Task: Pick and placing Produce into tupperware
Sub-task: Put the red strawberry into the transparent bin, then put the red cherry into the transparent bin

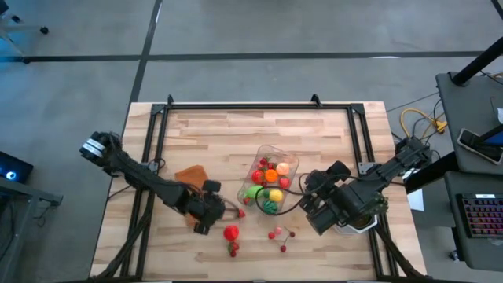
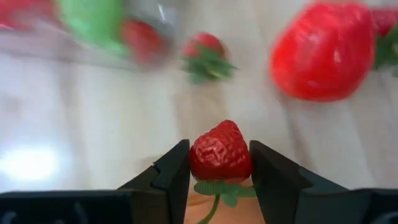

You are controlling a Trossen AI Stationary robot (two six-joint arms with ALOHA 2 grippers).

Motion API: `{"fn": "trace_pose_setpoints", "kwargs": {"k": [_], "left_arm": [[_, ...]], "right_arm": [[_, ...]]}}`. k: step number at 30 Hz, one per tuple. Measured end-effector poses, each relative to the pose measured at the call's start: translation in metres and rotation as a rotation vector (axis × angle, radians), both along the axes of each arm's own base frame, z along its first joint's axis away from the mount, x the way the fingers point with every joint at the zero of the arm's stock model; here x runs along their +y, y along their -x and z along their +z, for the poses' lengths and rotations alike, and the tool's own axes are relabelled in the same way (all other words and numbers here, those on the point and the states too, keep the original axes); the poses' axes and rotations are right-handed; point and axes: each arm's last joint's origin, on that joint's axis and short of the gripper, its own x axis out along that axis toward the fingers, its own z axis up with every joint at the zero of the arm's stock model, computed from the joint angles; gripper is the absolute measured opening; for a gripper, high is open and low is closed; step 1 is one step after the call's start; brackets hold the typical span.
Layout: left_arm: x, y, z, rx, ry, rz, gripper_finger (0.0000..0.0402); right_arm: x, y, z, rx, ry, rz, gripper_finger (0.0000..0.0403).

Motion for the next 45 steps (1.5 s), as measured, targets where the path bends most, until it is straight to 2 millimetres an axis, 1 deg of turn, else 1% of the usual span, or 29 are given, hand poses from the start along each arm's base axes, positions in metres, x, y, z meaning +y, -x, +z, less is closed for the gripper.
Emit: {"fn": "trace_pose_setpoints", "kwargs": {"k": [3,6,8,11,13,15,18,21,24,26,29,31,33,35,38,40,43,45], "left_arm": [[0.021,-0.004,0.030,-0.091,0.001,-0.005,0.0127],[0.047,-0.012,0.059,-0.211,0.002,-0.019,0.0127],[0.065,-0.021,0.074,-0.296,0.028,0.006,0.0127],[0.089,-0.033,0.088,-0.372,0.112,0.041,0.0129],[0.100,-0.043,0.089,-0.379,0.131,0.063,0.0135],[0.105,-0.053,0.080,-0.349,0.128,0.087,0.0146],[0.105,-0.071,0.071,-0.358,0.189,0.148,0.0172],[0.103,-0.086,0.065,-0.353,0.196,0.160,0.0204],[0.103,-0.092,0.057,-0.313,0.182,0.170,0.0243],[0.104,-0.088,0.057,-0.258,0.167,0.180,0.0268],[0.105,-0.074,0.062,-0.134,0.148,0.186,0.0294],[0.104,-0.058,0.063,-0.021,0.148,0.179,0.0301],[0.101,-0.046,0.067,0.030,0.159,0.167,0.0303],[0.100,-0.034,0.068,0.084,0.167,0.191,0.0303],[0.097,-0.023,0.073,0.090,0.203,0.245,0.0303],[0.092,-0.017,0.075,0.076,0.225,0.249,0.0303],[0.082,-0.008,0.071,0.084,0.232,0.214,0.0303],[0.076,0.000,0.064,0.116,0.222,0.191,0.0303]], "right_arm": [[-0.004,0.004,0.007,-0.059,-0.002,-0.027,0.0329],[-0.008,0.010,0.016,-0.126,-0.006,-0.055,0.0329],[-0.011,0.013,0.021,-0.172,-0.007,-0.074,0.0329],[-0.015,0.017,0.027,-0.227,-0.009,-0.100,0.0329],[-0.018,0.019,0.029,-0.251,-0.012,-0.119,0.0329],[-0.021,0.020,0.029,-0.259,-0.016,-0.136,0.0329],[-0.022,0.020,0.028,-0.255,-0.011,-0.142,0.0329],[-0.023,0.020,0.024,-0.255,-0.010,-0.155,0.0329],[-0.023,0.021,0.021,-0.259,-0.014,-0.178,0.0329],[-0.023,0.021,0.019,-0.260,-0.023,-0.191,0.0329],[-0.023,0.021,0.018,-0.251,-0.035,-0.199,0.0329],[-0.023,0.021,0.018,-0.249,-0.033,-0.197,0.0329],[-0.024,0.021,0.017,-0.246,-0.031,-0.202,0.0329],[-0.027,0.019,0.016,-0.237,-0.037,-0.218,0.0329],[-0.035,0.016,0.014,-0.182,-0.062,-0.231,0.0329],[-0.039,0.014,0.012,-0.144,-0.072,-0.233,0.0329],[-0.044,0.011,0.011,-0.086,-0.099,-0.217,0.0329],[-0.044,0.009,0.009,-0.029,-0.151,-0.171,0.0329]]}}
